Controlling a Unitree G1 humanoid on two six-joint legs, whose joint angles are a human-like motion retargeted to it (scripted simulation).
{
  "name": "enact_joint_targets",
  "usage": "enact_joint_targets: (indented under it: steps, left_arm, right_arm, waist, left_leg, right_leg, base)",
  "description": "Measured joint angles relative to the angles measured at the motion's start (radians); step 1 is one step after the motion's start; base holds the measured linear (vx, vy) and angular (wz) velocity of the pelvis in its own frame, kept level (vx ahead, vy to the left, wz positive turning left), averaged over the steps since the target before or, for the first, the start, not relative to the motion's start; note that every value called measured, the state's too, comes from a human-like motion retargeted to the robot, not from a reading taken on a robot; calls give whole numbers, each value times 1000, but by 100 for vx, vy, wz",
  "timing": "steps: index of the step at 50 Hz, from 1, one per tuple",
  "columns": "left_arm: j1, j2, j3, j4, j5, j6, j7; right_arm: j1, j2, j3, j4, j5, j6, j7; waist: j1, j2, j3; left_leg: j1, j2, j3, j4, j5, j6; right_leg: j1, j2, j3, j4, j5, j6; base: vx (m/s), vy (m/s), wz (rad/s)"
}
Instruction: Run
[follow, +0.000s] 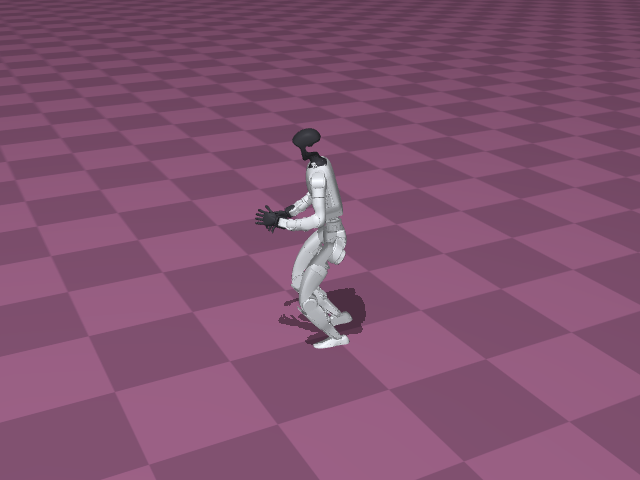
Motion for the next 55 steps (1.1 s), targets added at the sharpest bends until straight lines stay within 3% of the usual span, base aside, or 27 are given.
enact_joint_targets:
  steps: [4, 10, 14, 17, 19, 21, 28, 32, 35, 37, 43, 45, 47, 51, 53, 55]
  left_arm:
    - [128, -6, -13, 27, -22, 11, -17]
    - [301, 24, 22, 109, 20, 31, -118]
    - [361, 17, 66, 57, -23, 9, -146]
    - [353, -10, 64, -6, -76, -13, -96]
    - [315, -31, 53, -55, -112, -24, -40]
    - [258, -40, 46, -113, -130, -35, 18]
    - [28, -4, 37, -279, -74, -58, 170]
    - [50, -20, 26, -225, -96, -60, 188]
    - [148, -36, 14, -145, -105, -53, 166]
    - [202, -38, 7, -95, -99, -38, 145]
    - [319, -1, 55, -62, -45, -38, 72]
    - [312, 22, 90, -80, -36, -43, 34]
    - [308, 25, 100, -102, -52, -46, 19]
    - [265, 7, 88, -167, -110, -48, 56]
    - [221, 13, 95, -216, -120, -55, 92]
    - [168, 30, 110, -267, -105, -69, 129]
  right_arm:
    - [-78, -19, 35, -199, -30, -33, -36]
    - [-244, -85, 40, -420, -84, -46, -41]
    - [-107, -74, 24, -424, -56, -45, -35]
    - [50, -51, 25, -348, -59, -49, -51]
    - [120, -43, 31, -283, -76, -50, -61]
    - [167, -44, 36, -234, -93, -48, -64]
    - [220, -82, 27, -237, -158, -41, -94]
    - [152, -94, 27, -326, -143, -58, -115]
    - [96, -82, 45, -375, -125, -80, -131]
    - [55, -75, 50, -413, -119, -93, -143]
    - [-61, -102, 32, -535, -138, -116, -182]
    - [-81, -103, 17, -534, -119, -108, -175]
    - [-19, -93, 18, -514, -102, -107, -152]
    - [110, -91, 32, -445, -108, -106, -108]
    - [158, -104, 30, -430, -113, -105, -102]
    - [198, -118, 22, -427, -120, -100, -108]
  waist:
    - [56, 43, -7]
    - [121, 102, 33]
    - [153, 115, 14]
    - [150, 102, -19]
    - [121, 82, -27]
    - [79, 57, -24]
    - [-25, 0, 7]
    - [-22, 1, -12]
    - [-6, 9, -47]
    - [21, 23, -56]
    - [99, 45, -39]
    - [120, 56, -16]
    - [128, 54, -24]
    - [83, 19, -37]
    - [46, -2, -33]
    - [18, -19, -24]
  left_leg:
    - [-105, 41, -47, 205, 121, -74]
    - [-217, 128, -60, 535, 32, -48]
    - [-118, 86, -55, 393, 66, -73]
    - [-12, 14, -43, 186, 152, -104]
    - [52, -44, -35, 56, 192, -113]
    - [104, -100, -36, -37, 196, -104]
    - [153, -165, -40, -63, -77, -23]
    - [162, -155, -44, -140, -10, -21]
    - [132, -118, -50, -144, 167, -68]
    - [82, -66, -47, -39, 189, -91]
    - [-64, 117, 1, 387, 32, -58]
    - [-80, 151, -6, 411, 14, -58]
    - [-56, 133, -2, 336, 56, -68]
    - [32, -7, -11, 91, 142, -84]
    - [68, -65, -22, 24, 101, -66]
    - [84, -104, -34, 14, -6, -44]
  right_leg:
    - [83, 97, 4, -115, -44, -55]
    - [124, 169, 18, -107, -273, -113]
    - [180, 178, 26, -220, -184, -99]
    - [200, 143, 23, -274, 1, -72]
    - [171, 103, 26, -218, 114, -51]
    - [128, 63, 38, -115, 156, -28]
    - [-20, -11, 79, 252, 51, -12]
    - [2, 25, 69, 135, 52, -40]
    - [68, 87, 61, -68, 111, -56]
    - [119, 137, 61, -174, 110, -64]
    - [197, 211, 49, -216, -158, -97]
    - [215, 242, 43, -252, -152, -99]
    - [225, 247, 44, -294, -74, -90]
    - [154, 207, 70, -180, 127, -31]
    - [99, 172, 71, -24, 138, 2]
    - [48, 134, 68, 146, 104, 33]
  base:
    - [-5, -7, 0]
    - [0, -2, -2]
    - [10, 1, -1]
    - [10, 4, 18]
    - [5, 5, 43]
    - [1, 5, 56]
    - [-3, 3, 21]
    - [0, 0, 0]
    - [-1, -6, -12]
    - [-2, -6, -17]
    - [-2, -4, -16]
    - [0, -2, -28]
    - [0, 0, -11]
    - [-1, 1, 14]
    - [-3, 2, 28]
    - [0, 0, 0]
